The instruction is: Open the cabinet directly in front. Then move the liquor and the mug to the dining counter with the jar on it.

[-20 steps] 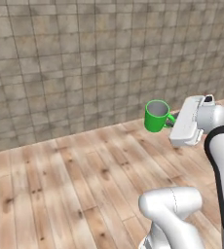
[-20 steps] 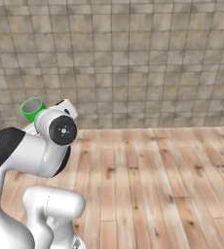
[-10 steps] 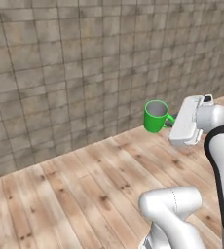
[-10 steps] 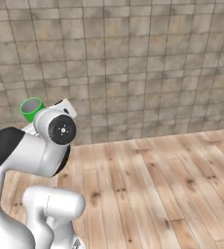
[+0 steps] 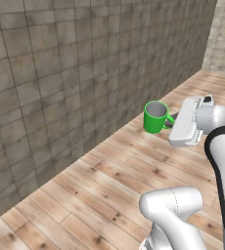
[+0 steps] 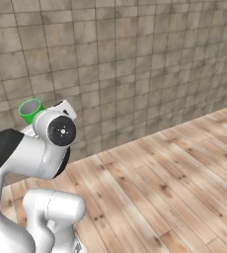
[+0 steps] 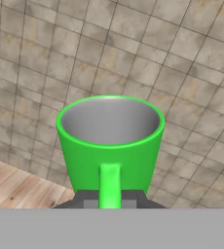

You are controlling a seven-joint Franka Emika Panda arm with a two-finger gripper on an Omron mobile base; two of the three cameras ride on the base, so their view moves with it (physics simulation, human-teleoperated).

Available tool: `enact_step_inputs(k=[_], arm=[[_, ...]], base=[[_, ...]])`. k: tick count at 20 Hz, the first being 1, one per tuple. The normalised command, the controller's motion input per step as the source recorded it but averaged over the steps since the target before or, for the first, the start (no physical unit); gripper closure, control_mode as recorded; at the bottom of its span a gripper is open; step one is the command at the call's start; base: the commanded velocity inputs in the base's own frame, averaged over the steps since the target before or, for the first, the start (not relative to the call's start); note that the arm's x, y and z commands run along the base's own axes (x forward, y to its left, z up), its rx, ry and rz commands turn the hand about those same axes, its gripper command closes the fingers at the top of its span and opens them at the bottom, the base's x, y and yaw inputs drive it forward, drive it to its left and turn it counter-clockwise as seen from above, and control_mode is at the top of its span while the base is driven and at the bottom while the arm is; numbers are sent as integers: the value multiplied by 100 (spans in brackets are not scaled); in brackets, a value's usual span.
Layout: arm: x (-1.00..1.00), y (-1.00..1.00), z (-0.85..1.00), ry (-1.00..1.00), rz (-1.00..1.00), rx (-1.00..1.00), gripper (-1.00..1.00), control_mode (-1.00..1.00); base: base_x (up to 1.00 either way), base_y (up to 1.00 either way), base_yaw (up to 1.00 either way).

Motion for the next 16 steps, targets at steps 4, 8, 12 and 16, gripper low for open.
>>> enact_step_inputs(k=[4,8,12,16], arm=[[0,0,0,0,0,0,100,100],[0,0,0,0,0,0,100,100],[0,0,0,0,0,0,100,100],[0,0,0,0,0,0,100,100]], base=[[100,64,-63],[100,63,-63],[100,61,-63],[100,57,-60]])
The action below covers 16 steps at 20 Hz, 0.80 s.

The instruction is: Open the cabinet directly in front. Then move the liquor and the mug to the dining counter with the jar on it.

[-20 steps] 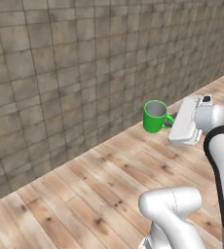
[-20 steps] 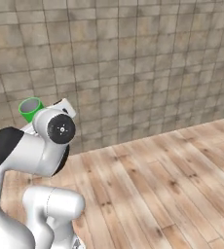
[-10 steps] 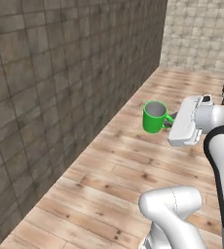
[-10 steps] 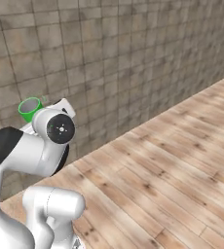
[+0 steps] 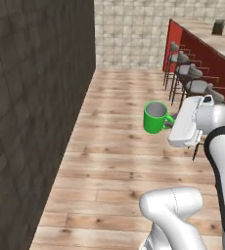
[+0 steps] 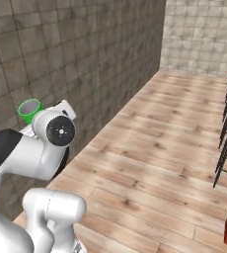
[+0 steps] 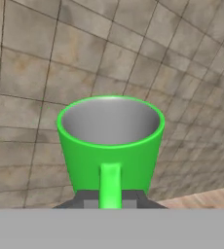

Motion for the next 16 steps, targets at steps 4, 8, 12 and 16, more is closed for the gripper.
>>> enact_step_inputs(k=[4,8,12,16], arm=[[0,0,0,0,0,0,100,100],[0,0,0,0,0,0,100,100],[0,0,0,0,0,0,100,100],[0,0,0,0,0,0,100,100]], base=[[100,86,-51],[100,95,-48],[100,56,-40],[100,42,-29]])
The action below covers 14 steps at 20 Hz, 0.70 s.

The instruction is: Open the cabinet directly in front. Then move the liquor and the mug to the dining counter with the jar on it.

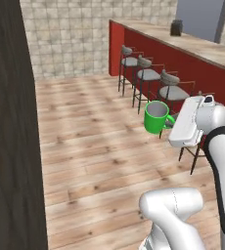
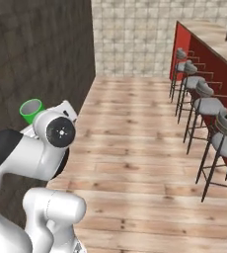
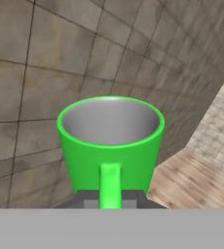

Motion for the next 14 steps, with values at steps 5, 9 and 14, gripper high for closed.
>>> enact_step_inputs(k=[5,9,14], arm=[[0,0,0,0,0,0,100,100],[0,0,0,0,0,0,100,100],[0,0,0,0,0,0,100,100]], base=[[100,19,-12],[100,6,0],[100,24,0]])
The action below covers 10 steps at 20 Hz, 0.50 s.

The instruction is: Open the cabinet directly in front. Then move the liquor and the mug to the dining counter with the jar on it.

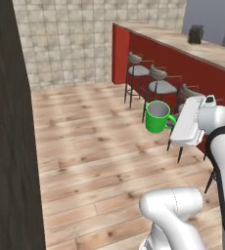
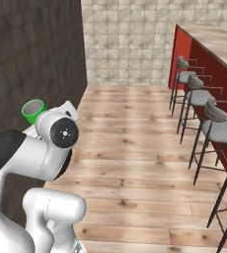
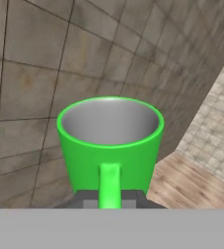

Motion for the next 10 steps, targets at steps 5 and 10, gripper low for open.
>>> enact_step_inputs(k=[5,10], arm=[[0,0,0,0,0,0,100,100],[0,0,0,0,0,0,100,100]], base=[[100,32,0],[100,34,0]])
